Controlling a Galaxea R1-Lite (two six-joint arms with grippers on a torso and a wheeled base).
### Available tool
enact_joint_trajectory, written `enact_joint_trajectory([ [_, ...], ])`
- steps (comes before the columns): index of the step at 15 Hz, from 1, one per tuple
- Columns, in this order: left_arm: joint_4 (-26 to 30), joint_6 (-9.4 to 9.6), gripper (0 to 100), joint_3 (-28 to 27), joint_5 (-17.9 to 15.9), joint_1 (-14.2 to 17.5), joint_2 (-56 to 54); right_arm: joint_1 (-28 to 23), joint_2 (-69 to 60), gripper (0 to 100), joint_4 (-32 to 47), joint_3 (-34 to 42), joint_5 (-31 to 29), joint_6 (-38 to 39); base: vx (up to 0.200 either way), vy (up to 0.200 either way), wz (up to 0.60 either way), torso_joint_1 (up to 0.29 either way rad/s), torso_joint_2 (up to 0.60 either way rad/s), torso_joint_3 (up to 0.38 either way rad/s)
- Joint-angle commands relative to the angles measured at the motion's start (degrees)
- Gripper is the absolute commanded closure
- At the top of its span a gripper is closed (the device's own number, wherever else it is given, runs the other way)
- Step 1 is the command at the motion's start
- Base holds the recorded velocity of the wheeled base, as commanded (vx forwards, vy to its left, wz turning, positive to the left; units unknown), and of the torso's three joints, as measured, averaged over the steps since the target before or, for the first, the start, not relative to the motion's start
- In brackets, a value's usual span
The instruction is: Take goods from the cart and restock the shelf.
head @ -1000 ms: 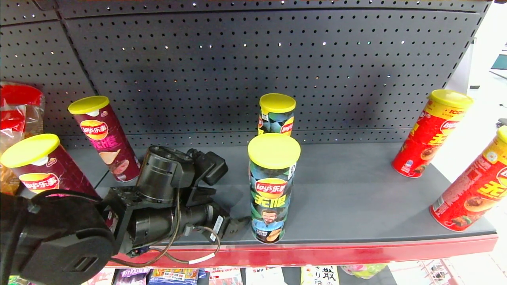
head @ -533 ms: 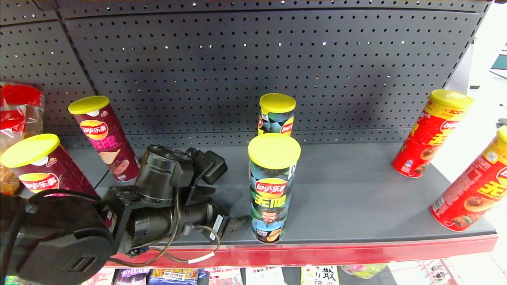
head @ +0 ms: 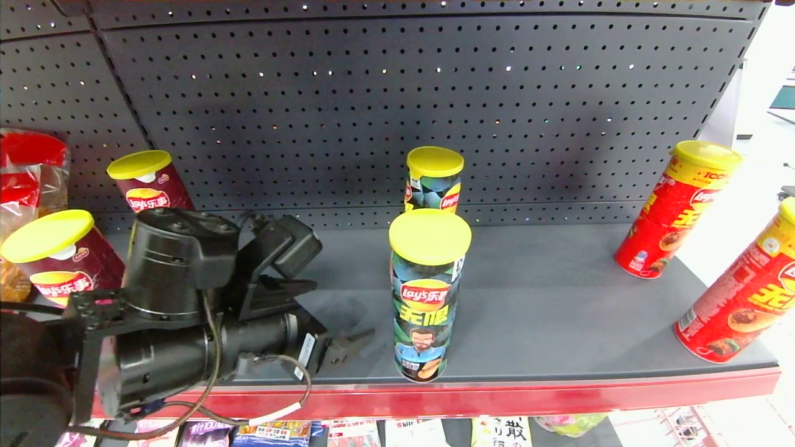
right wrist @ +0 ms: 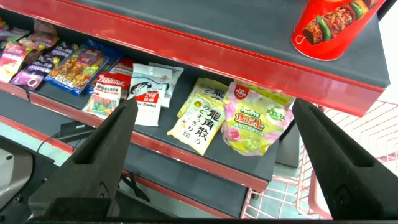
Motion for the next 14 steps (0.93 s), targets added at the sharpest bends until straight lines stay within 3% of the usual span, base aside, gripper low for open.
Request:
enact_joint_trajectory([
  [1, 3.21, 0.04, 0, -0.12, -0.26, 0.02, -7.59, 0.04, 0.07, 0, 0.01, -0.01, 0.02, 0.05, 0.0, 0.0, 0.0, 0.0, 0.0, 0.0],
  [9, 10.86, 0.04, 0, -4.6, 1.23, 0.11, -18.57, 0.04, 0.07, 0, 0.01, 0.08, 0.2, 1.02, 0.0, 0.0, 0.0, 0.0, 0.0, 0.0],
  [11, 17.01, -0.05, 0, -4.69, 4.57, 0.29, -27.8, 0.22, 0.07, 0, 0.01, 0.08, 0.29, 2.42, 0.0, 0.0, 0.0, 0.0, 0.0, 0.0],
  [14, 32.83, -0.14, 0, -4.51, 13.1, 2.31, -46.0, -0.4, 0.07, 0, 0.01, 0.08, -0.5, 3.39, 0.0, 0.0, 0.0, 0.0, 0.0, 0.0],
])
